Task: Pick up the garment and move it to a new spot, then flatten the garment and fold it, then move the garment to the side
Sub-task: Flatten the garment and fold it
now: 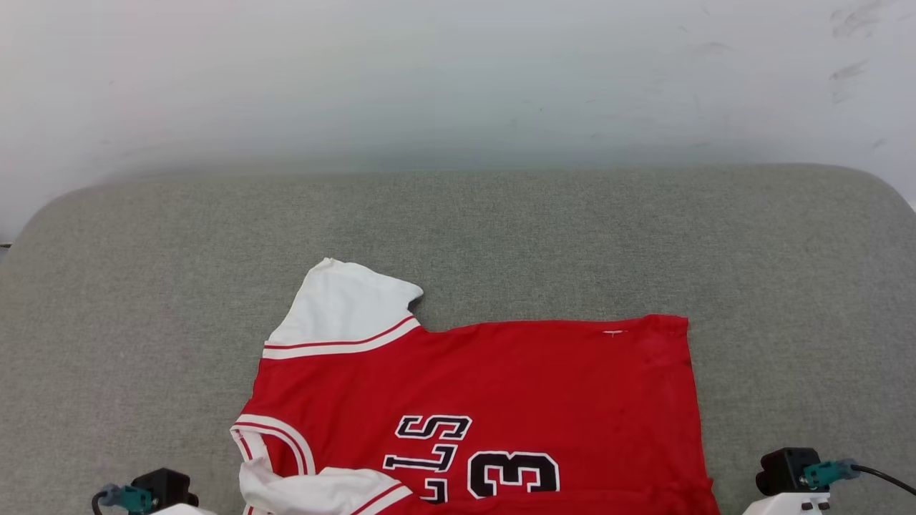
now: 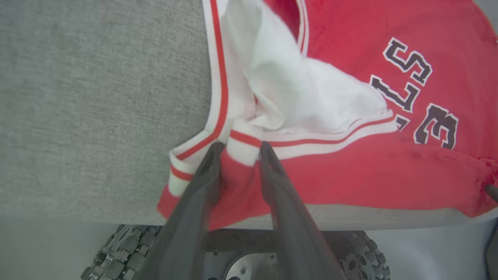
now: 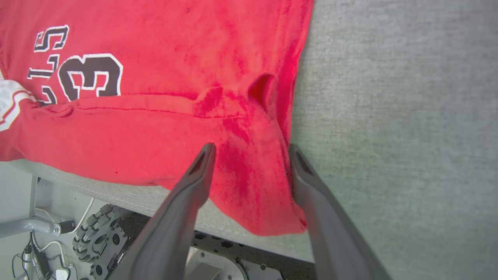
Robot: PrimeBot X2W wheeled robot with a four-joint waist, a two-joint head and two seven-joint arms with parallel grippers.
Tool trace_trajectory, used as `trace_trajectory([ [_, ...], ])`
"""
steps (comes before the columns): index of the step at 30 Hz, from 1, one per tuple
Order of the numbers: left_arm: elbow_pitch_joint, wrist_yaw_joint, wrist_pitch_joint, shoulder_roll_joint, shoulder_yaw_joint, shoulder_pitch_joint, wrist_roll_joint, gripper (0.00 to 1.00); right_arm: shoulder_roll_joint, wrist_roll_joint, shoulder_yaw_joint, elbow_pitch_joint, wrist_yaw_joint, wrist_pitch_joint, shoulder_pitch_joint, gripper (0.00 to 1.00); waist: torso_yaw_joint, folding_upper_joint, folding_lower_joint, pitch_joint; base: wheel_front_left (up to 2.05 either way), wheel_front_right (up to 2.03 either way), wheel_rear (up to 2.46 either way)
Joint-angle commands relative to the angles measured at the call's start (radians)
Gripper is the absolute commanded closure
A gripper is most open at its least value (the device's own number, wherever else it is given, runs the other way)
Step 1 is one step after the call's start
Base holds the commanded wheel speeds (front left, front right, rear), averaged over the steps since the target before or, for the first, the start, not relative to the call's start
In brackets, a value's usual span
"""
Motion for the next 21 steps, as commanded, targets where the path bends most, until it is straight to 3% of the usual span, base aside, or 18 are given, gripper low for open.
trace_trajectory([
  [1, 0.008, -0.013, -0.007, 0.001, -0.002, -0.023, 0.007, 0.0, 0.011, 0.0, -0.003, 0.002, 0.0, -0.027, -0.002, 0.0, 0.0, -0.0001, 0.0001, -0.003, 0.0, 0.0, 0.0],
  [6, 0.014, -0.032, -0.043, 0.018, 0.004, -0.067, 0.046, 0.0, 0.014, -0.032, -0.019, -0.032, 0.0, -0.16, -0.039, 0.0, -0.004, -0.0001, 0.0001, -0.014, 0.0, 0.0, 0.0],
  [13, 0.003, -0.019, -0.099, 0.036, 0.01, -0.167, 0.125, 0.0, 0.051, -0.167, -0.084, -0.085, -0.001, -0.397, -0.106, 0.0, -0.015, -0.0001, 0.0001, -0.015, 0.0, 0.0, 0.0],
  [21, 0.052, -0.019, -0.222, 0.001, 0.014, -0.338, 0.232, 0.0, 0.082, -0.266, -0.121, -0.151, -0.001, -0.523, -0.191, 0.0, -0.044, -0.0001, 0.0001, 0.063, 0.0, 0.0, 0.0],
])
